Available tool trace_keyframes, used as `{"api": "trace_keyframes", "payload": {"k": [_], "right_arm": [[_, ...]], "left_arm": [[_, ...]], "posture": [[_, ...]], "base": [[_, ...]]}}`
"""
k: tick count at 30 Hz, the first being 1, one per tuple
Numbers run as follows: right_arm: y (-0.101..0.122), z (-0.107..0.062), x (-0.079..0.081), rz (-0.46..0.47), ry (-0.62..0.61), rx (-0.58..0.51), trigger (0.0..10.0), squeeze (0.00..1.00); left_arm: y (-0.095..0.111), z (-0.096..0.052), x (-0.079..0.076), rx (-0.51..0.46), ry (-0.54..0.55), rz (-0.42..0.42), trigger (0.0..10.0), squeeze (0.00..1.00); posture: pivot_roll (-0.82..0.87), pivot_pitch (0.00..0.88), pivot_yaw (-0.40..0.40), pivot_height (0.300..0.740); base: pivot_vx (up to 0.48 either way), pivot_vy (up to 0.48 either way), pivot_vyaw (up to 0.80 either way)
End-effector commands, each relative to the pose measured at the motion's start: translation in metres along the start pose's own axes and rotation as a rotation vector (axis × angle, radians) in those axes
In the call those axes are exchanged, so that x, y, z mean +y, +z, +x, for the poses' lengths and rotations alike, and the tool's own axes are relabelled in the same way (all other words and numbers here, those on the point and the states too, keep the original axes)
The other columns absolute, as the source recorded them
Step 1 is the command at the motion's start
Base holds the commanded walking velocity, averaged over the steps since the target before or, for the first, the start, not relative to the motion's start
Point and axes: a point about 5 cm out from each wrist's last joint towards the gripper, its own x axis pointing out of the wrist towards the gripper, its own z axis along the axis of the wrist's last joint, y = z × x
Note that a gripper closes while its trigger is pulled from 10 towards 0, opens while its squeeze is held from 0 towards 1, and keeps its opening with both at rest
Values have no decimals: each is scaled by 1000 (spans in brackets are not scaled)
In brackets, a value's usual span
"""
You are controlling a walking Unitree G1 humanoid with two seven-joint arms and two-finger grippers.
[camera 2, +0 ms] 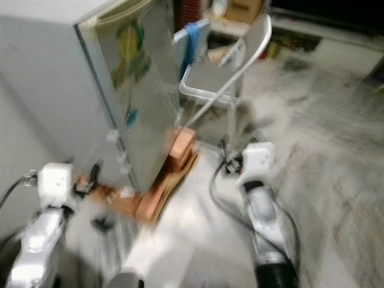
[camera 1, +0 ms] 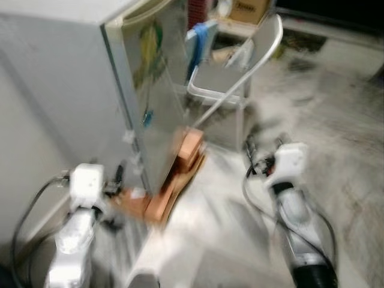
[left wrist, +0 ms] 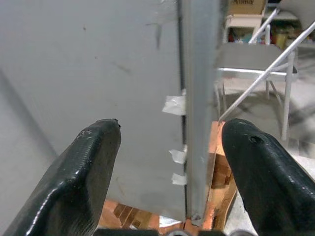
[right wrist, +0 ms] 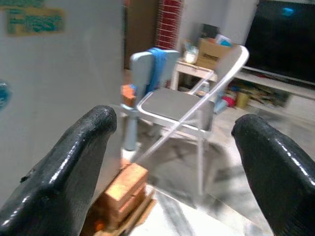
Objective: Restocking fridge
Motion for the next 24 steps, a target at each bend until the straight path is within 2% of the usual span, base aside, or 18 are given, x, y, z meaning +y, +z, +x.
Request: {"api": "trace_keyframes", "payload": {"k": [1, 4, 12, 24], "right_arm": [[3, 0, -16, -26, -44, -6, 10000, 0], [3, 1, -16, -29, -46, -6, 10000, 0], [1, 0, -14, -35, -48, 5, 10000, 0], [1, -2, -13, -36, -44, 9, 10000, 0]], "left_arm": [[3, 2, -11, -16, -35, -12, 10000, 0], [4, 2, -12, -27, -40, -10, 10000, 0], [7, 1, -14, -42, -52, -17, 10000, 0], [12, 7, -19, -62, -90, -21, 10000, 0]], "posture": [[77, 64, -11, 740], [78, 67, -10, 740], [79, 76, -6, 740], [72, 90, -7, 740]], "base": [[0, 458, 0], [0, 454, 0], [0, 0, 0], [0, 0, -766]]}}
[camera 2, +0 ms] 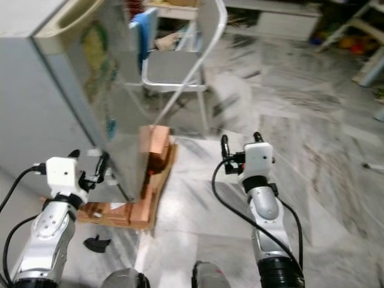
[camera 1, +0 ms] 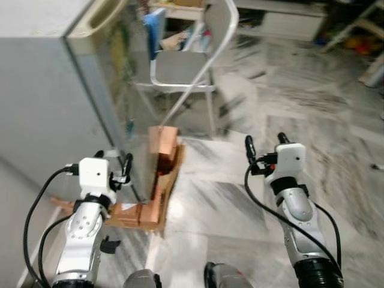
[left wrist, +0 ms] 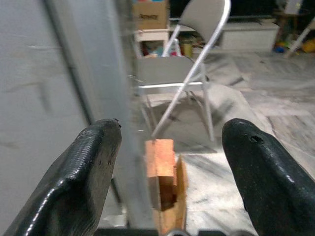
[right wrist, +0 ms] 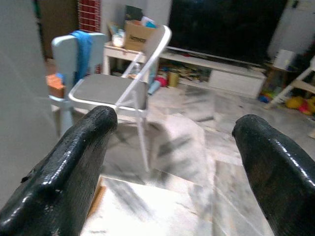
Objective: Restocking fridge
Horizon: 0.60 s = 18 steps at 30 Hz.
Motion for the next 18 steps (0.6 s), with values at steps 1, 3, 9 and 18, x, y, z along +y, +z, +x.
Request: {"api": "trace_keyframes", "payload": {"k": [1, 3, 9, 18], "right_arm": [[3, 1, 3, 0, 13, -8, 10000, 0], [3, 1, 3, 0, 14, -8, 10000, 0], [5, 2, 5, -7, 18, -14, 10000, 0], [12, 8, 11, -13, 34, -42, 10000, 0]], "left_arm": [[-1, -2, 4, 4, 13, 3, 10000, 0], [-1, -3, 4, 5, 19, 1, 10000, 0], [-2, -1, 7, 7, 35, 6, 10000, 0], [1, 1, 5, -10, 15, 21, 10000, 0]], "posture": [[72, 91, -7, 740], [71, 93, -7, 740], [69, 104, -2, 740], [65, 119, 16, 740]], "base": [[0, 0, -800], [0, 0, -800], [0, 81, -353], [0, 61, -267]]}}
